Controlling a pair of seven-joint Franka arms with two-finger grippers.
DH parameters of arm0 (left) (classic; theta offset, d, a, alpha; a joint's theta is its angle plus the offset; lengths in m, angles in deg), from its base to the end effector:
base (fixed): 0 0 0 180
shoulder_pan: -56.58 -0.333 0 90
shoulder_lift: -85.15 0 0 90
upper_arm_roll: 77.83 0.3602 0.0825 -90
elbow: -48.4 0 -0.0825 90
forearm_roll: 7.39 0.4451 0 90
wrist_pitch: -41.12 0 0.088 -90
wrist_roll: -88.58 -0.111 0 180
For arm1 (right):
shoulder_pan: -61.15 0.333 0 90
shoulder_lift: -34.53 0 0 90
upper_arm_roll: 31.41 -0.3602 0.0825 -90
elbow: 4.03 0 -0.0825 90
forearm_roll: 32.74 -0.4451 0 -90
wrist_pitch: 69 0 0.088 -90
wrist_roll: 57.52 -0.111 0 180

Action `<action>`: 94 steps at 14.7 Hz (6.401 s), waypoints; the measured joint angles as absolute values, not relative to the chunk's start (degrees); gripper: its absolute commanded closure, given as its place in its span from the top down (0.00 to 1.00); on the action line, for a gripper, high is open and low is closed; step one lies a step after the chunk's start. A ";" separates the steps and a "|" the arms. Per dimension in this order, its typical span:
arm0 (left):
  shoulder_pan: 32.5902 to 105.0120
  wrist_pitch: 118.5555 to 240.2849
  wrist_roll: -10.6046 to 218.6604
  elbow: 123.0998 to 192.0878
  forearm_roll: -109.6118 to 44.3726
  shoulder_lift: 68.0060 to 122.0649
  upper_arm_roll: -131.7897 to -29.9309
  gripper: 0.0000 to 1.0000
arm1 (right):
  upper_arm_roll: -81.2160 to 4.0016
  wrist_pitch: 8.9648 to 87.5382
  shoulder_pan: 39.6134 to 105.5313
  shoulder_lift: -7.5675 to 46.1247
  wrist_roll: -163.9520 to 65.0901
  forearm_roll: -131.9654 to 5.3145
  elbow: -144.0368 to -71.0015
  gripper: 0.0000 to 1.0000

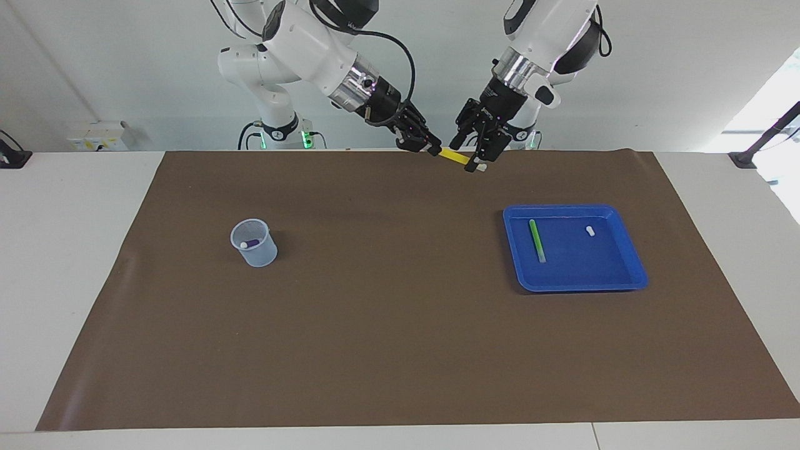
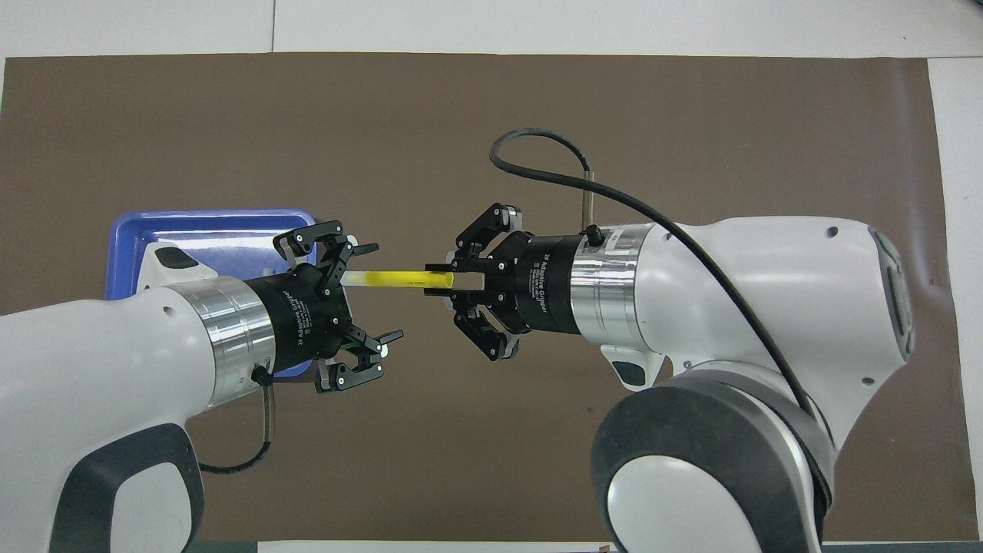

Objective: Right arm passes pens to left for tray arrangement
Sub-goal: 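Carry the yellow pen to the left gripper while the left gripper approaches, then open the right gripper and pull it back from the yellow pen, then place the yellow pen in the tray with the left gripper and release, then grasp the purple pen in the cup with the right gripper and lift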

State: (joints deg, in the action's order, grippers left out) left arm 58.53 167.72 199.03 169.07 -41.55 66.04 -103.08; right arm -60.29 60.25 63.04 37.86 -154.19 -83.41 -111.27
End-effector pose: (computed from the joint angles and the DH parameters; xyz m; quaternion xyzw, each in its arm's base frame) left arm 0.4675 -0.2947 0.6129 0.6312 0.7217 -0.1111 0.2614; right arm 0.5385 0.3565 0.6132 -0.6414 0.6426 0.2437 0.3410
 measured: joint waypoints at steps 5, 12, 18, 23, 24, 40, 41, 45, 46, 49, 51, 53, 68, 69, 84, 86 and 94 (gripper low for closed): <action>58.54 167.75 198.86 168.69 -41.55 66.04 -103.08 0.65 | -60.37 60.30 63.04 37.85 -154.22 -83.41 -111.27 0.00; 58.43 167.84 198.70 168.45 -41.38 65.99 -102.89 0.00 | -60.52 59.87 63.05 37.83 -154.23 -83.41 -111.37 0.00; 58.45 167.37 197.55 168.16 -39.67 65.87 -102.93 0.00 | -60.74 60.09 63.05 37.77 -154.23 -83.42 -111.34 0.55; 58.38 167.29 197.58 168.15 -39.65 65.80 -102.83 0.00 | -60.51 60.69 62.96 37.76 -154.22 -83.25 -111.04 1.00; 58.10 167.30 197.58 168.15 -39.63 65.80 -102.78 0.00 | -60.26 60.65 62.96 37.76 -154.15 -82.49 -110.94 1.00; 31.02 155.28 113.98 174.25 -31.13 75.22 -102.08 0.00 | -39.81 31.07 62.10 39.12 -91.76 -40.33 -111.03 1.00; 30.94 155.49 110.60 174.14 -27.87 76.98 -102.14 0.00 | -38.53 31.08 62.09 38.96 -87.05 -37.89 -111.22 1.00; 31.04 159.62 99.20 173.83 -16.32 84.70 -102.57 0.00 | -32.64 34.37 62.01 37.04 -71.48 -33.54 -112.48 1.00; 31.06 161.07 97.60 173.79 -13.70 86.65 -102.58 0.00 | -31.46 35.92 61.99 36.43 -68.95 -33.47 -113.26 1.00; 31.28 164.11 94.35 173.66 -8.47 91.39 -102.60 0.00 | -30.47 40.48 62.01 34.70 -66.92 -33.45 -116.01 1.00; 31.46 165.63 93.36 173.49 -7.22 93.33 -102.61 0.00 | -30.59 43.91 62.10 34.01 -66.49 -33.41 -118.28 1.00; 31.69 166.93 92.92 173.34 -6.82 94.61 -102.70 0.00 | -30.63 47.52 62.10 33.68 -64.18 -33.40 -120.62 1.00; 32.07 159.82 92.83 168.01 -6.66 95.05 -102.60 1.00 | -31.37 57.72 62.51 32.24 -57.02 -31.25 -126.49 0.84; 32.09 156.76 92.84 165.91 -6.66 94.99 -102.62 1.00 | -31.48 57.76 62.53 32.25 -57.02 -31.25 -126.50 0.82; 35.76 136.02 120.15 155.06 -24.72 79.71 -104.16 1.00 | -31.68 59.89 62.55 32.39 -58.90 -31.28 -127.44 0.00; 37.54 135.66 124.78 155.21 -26.03 77.81 -104.20 1.00 | -31.99 59.80 62.56 32.59 -60.49 -31.28 -127.33 0.00; 39.71 135.88 142.67 155.33 -36.54 73.09 -103.99 1.00 | -32.14 49.68 62.55 42.13 -61.42 -31.28 -124.06 0.00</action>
